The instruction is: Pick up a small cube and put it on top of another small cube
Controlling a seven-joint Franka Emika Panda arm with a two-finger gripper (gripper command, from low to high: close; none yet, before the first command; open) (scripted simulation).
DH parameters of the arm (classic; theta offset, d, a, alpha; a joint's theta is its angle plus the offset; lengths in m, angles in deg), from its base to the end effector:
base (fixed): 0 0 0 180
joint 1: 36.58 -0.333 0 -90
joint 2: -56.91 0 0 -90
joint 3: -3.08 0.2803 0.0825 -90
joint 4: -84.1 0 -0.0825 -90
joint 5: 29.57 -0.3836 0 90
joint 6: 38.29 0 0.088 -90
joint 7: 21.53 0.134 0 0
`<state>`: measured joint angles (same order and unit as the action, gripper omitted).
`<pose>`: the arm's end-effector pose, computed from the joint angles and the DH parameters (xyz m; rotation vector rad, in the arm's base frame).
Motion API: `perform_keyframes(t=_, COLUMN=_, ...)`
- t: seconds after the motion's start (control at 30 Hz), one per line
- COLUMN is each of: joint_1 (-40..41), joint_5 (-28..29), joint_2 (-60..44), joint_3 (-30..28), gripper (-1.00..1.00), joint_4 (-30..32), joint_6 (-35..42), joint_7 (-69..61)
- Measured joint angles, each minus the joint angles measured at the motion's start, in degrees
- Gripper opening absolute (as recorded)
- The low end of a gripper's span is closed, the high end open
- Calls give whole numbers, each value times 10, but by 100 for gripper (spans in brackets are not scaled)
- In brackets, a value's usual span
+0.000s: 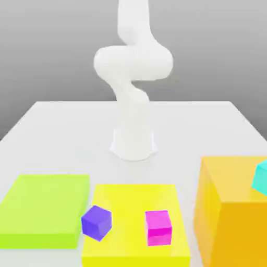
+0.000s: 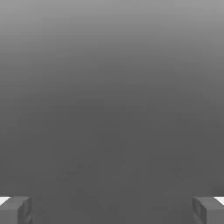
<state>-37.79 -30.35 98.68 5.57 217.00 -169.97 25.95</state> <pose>0.4130 0.0312 0.6270 -2.5102 1.0168 -0.9130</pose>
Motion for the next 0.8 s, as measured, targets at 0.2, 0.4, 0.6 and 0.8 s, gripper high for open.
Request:
perform_keyframes(t=0.2, joint_1=-36, joint_5=-30, joint_2=-119, joint_3=97, gripper=0, joint_4=67, joint_6=-48, joint_7=103)
perform_keyframes(t=0.4, joint_1=-74, joint_5=-54, joint_2=-236, joint_3=198, gripper=0, joint_4=151, joint_6=-119, joint_7=238)
perform_keyframes(t=0.6, joint_1=-125, joint_5=-71, joint_2=-356, joint_3=285, gripper=0, joint_4=242, joint_6=-208, joint_7=397)
perform_keyframes(t=0.8, joint_1=-153, joint_5=-72, joint_2=-387, joint_3=328, gripper=0, joint_4=334, joint_6=-319, joint_7=551)
